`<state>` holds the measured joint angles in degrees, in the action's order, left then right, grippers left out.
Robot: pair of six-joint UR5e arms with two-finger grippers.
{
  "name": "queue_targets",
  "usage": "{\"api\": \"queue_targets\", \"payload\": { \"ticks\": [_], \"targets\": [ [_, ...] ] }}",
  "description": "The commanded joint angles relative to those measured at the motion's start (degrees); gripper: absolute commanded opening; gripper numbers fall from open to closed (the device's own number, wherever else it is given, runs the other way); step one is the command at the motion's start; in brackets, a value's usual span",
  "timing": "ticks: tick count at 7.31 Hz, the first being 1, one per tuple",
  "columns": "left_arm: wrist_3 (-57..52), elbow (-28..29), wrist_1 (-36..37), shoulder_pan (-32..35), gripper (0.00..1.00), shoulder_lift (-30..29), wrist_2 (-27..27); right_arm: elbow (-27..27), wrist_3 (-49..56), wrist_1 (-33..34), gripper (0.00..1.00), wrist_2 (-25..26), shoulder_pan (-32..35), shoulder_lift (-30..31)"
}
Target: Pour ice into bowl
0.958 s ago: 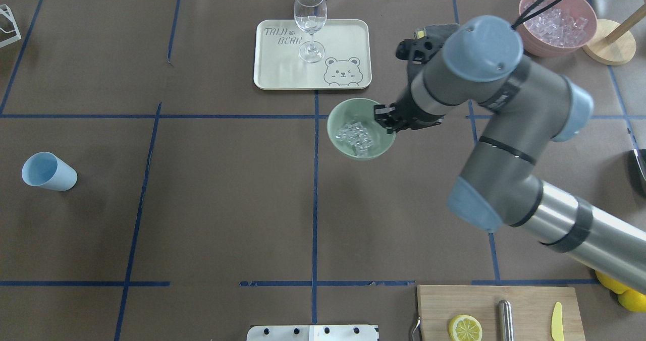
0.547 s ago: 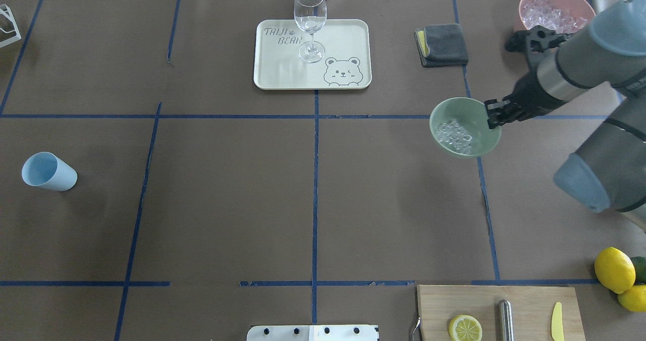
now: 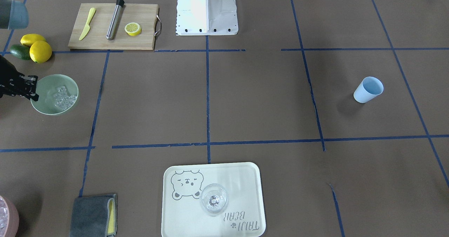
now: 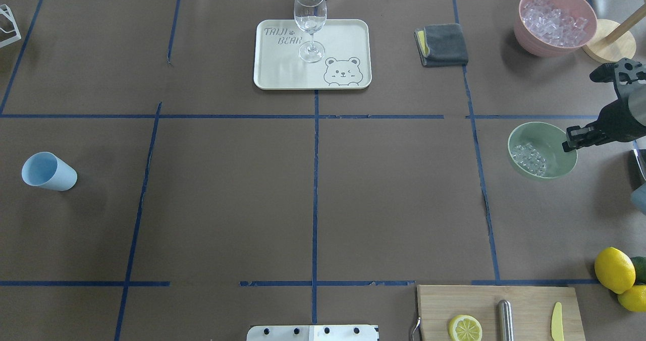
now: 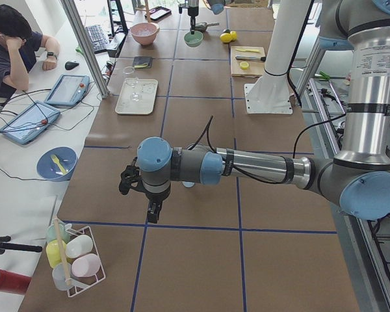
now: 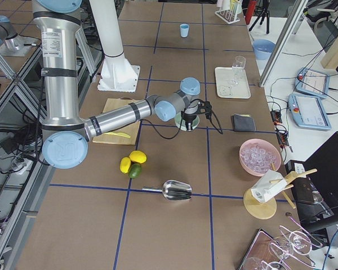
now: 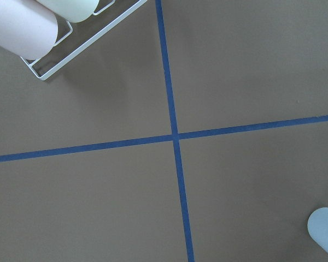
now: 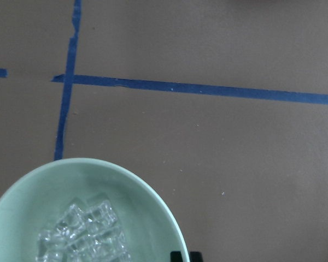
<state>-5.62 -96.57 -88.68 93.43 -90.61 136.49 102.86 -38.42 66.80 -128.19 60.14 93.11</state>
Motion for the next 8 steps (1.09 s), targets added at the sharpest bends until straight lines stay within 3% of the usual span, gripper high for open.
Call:
{"api": "queue_targets", "payload": {
  "ticks": [1,3,6,7,8],
  "targets": [
    [0.0,-0.1,0.0,0.0,1.00,-0.1,0.0,-8.1,-5.9,-15.1,0.00,-0.2,0.1,1.0],
    [0.0,-0.2,-0.8,0.0,1.00,-0.1,0.0,-11.0,-7.6,-20.1,0.00,-0.5,0.1,1.4],
    [0.0,-0.1,-0.9,-0.1,1.00,-0.2,0.1,-12.4,-7.5,-20.5,0.04,-0.4,0.0,1.4],
    [0.0,-0.1,-0.9,-0.1,1.00,-0.2,0.1,-12.2,-7.5,-20.6,0.11,-0.4,0.0,1.5],
    [0.0,0.0,-0.9,-0.1,1.00,-0.3,0.1,-12.3,-7.4,-20.7,0.29,-0.4,0.0,1.4]
  ]
}}
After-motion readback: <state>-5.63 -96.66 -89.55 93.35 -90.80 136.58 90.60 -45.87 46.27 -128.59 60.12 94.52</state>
